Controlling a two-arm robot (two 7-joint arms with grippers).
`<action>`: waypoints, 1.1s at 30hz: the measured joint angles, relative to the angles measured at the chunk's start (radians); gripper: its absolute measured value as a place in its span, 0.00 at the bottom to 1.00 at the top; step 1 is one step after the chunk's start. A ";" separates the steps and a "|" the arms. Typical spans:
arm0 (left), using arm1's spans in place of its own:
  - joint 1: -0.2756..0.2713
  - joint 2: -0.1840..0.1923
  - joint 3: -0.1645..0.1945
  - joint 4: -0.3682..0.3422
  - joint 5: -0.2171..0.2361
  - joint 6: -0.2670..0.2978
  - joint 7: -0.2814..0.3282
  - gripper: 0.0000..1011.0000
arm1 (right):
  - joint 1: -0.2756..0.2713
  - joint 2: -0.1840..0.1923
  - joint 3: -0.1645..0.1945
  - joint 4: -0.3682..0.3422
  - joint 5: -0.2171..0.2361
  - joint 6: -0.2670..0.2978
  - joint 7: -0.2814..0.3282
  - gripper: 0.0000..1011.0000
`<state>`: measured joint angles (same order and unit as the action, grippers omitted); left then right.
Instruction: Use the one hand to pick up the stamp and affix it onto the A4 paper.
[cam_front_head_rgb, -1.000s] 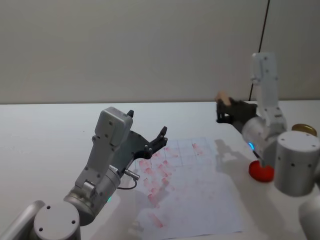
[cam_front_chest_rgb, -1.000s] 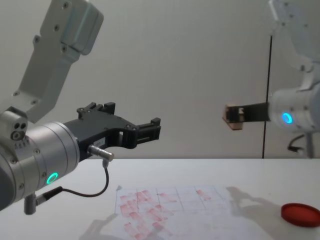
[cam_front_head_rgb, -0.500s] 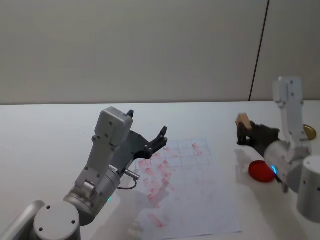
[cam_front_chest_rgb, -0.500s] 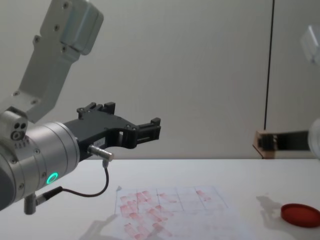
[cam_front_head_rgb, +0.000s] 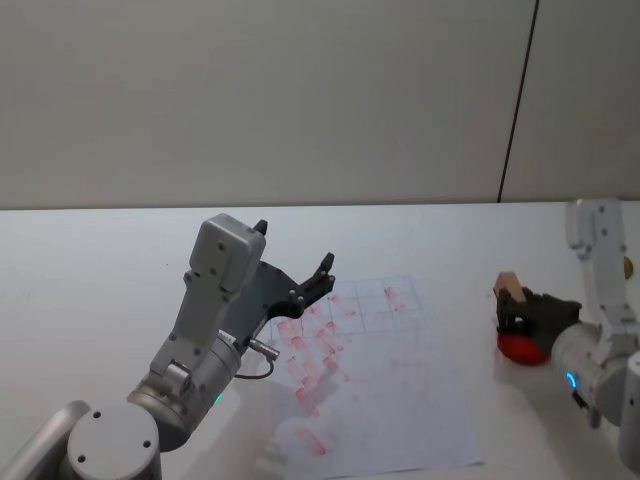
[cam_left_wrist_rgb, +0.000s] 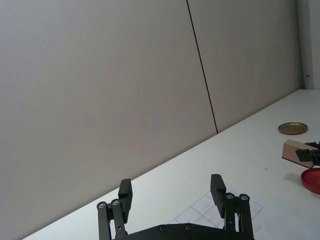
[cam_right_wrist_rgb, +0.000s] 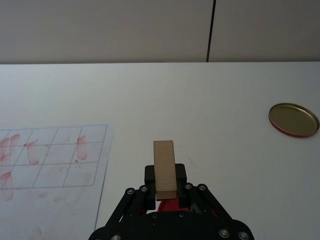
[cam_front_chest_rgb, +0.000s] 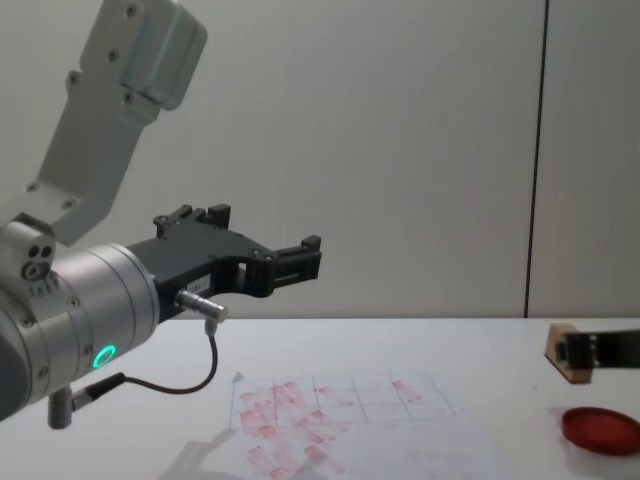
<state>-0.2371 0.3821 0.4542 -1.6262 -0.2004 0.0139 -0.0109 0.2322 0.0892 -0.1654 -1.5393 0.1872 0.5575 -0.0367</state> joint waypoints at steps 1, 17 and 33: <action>0.000 0.000 0.000 0.000 0.000 0.000 0.000 0.98 | -0.001 0.001 0.001 0.000 0.000 0.001 0.000 0.21; 0.000 0.000 0.000 0.000 0.000 0.000 0.000 0.98 | -0.032 0.013 0.010 0.003 -0.005 0.034 0.003 0.21; 0.000 0.000 0.000 0.000 0.000 0.000 0.000 0.98 | -0.055 0.018 0.014 -0.027 -0.016 0.033 0.012 0.61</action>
<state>-0.2371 0.3821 0.4542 -1.6262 -0.2004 0.0139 -0.0109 0.1773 0.1068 -0.1518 -1.5663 0.1717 0.5901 -0.0244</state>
